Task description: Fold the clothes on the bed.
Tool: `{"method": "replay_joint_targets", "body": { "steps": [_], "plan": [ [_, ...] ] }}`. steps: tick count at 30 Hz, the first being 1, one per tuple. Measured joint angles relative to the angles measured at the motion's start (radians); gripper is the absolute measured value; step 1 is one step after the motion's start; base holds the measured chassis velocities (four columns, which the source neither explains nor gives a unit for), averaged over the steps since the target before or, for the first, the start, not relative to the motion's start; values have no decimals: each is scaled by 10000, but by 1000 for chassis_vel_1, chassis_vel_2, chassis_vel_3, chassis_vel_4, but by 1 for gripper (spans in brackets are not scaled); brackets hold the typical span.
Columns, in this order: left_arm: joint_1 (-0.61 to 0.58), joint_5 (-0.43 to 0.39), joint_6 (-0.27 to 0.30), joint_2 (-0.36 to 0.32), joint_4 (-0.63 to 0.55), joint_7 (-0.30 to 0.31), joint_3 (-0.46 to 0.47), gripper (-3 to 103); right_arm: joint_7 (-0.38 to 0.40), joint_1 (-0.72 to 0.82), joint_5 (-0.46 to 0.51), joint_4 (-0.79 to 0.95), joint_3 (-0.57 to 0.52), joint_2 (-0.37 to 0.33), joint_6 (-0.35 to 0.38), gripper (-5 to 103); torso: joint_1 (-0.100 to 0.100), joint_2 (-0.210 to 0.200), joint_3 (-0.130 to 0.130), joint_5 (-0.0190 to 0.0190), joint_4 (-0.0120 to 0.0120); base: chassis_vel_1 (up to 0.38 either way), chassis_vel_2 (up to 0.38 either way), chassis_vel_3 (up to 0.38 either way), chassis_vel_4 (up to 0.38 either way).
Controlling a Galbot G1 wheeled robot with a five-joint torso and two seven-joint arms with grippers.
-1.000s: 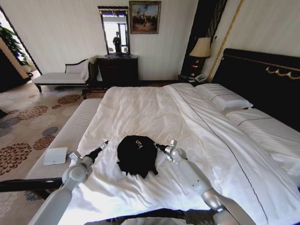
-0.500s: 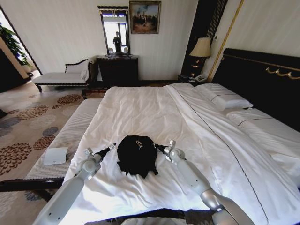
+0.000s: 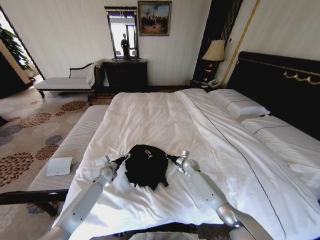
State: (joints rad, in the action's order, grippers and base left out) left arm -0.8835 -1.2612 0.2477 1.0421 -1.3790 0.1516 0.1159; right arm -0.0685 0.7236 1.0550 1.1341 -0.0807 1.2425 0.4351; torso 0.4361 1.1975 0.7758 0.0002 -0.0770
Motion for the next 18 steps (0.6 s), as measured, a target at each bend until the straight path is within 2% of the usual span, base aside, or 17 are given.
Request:
{"method": "replay_joint_targets", "body": {
  "steps": [2, 3, 6, 8, 10, 12, 18],
  "plan": [
    [161, 38, 0, 56, 253, -59, -106, 60, 20, -4, 29, 14, 41, -46, 17, 1, 0, 0, 0, -2, 1, 0, 0, 0, 0],
    [161, 38, 0, 56, 253, -59, -106, 60, 20, -4, 29, 14, 41, -46, 17, 1, 0, 0, 0, -2, 1, 0, 0, 0, 0],
    [419, 94, -1, 166, 579, -70, -349, 44, 92, -77, 55, 33, 126, -69, 68, 1, -1, 0, 0, -2, -1, 0, 0, 0, 0],
    [452, 105, -1, 174, 608, -74, -401, 44, 102, -93, 60, 32, 134, -69, 72, 1, 0, 0, 0, -2, -1, 0, 0, 0, 0],
    [526, 147, -3, 186, 640, -76, -600, 33, 140, -162, 83, 20, 163, -62, 81, 1, 0, 0, 0, -2, 0, 0, 0, 0, 0],
    [529, 161, -2, 186, 629, -76, -668, 30, 146, -179, 85, 4, 165, -50, 82, 1, 0, 0, 0, -2, -1, 0, 0, 0, 0],
    [473, 233, -24, 190, 548, -70, -784, 28, 150, -152, 61, -52, 140, 20, 79, 1, 0, 0, -1, -3, 0, 0, 0, 0, 0]
  ]
}}
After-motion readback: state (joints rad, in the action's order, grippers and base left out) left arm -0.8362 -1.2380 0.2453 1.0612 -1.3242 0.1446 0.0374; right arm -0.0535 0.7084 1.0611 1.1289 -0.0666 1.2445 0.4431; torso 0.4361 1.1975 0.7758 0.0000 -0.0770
